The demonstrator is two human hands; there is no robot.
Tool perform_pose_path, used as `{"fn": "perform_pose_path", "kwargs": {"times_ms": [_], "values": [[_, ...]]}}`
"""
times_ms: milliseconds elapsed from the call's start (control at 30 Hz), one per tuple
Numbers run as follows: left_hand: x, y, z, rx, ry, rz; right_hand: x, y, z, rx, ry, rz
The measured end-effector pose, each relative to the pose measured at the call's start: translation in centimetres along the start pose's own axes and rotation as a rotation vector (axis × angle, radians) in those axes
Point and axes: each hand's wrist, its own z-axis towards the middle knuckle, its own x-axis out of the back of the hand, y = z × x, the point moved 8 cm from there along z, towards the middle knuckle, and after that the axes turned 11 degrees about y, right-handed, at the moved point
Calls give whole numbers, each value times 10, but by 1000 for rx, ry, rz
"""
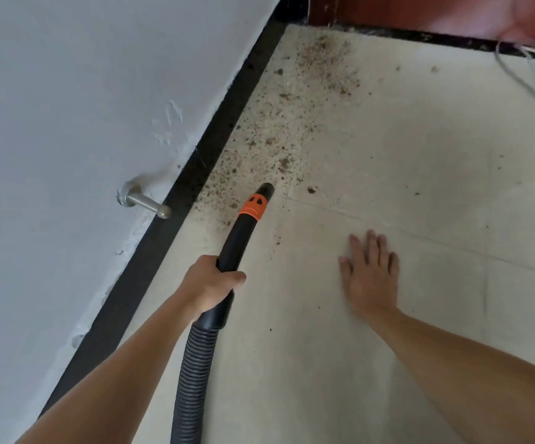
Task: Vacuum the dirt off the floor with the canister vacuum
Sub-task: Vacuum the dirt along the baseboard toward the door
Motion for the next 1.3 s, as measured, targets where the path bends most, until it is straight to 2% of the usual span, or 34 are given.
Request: {"fn": "perform_pose_path", "kwargs": {"times_ms": [367,533,633,833,1067,1300], "values": [[-30,122,99,-57,-117,-127,3,-1,1,-10,200,14],[-38,140,108,-56,-138,-91,0,-1,-2,4,222,-4],[-32,118,95,-33,-156,-98,0,0,1,-13,216,5],[-10,23,27,44,-178,-96,-4,2,2,7,202,21],[4,-54,-57,103,-124,-78,-6,2,4,-8,145,63],[-18,-69,-104,94,-56,-44,0,-1,4,49,87,137]]}}
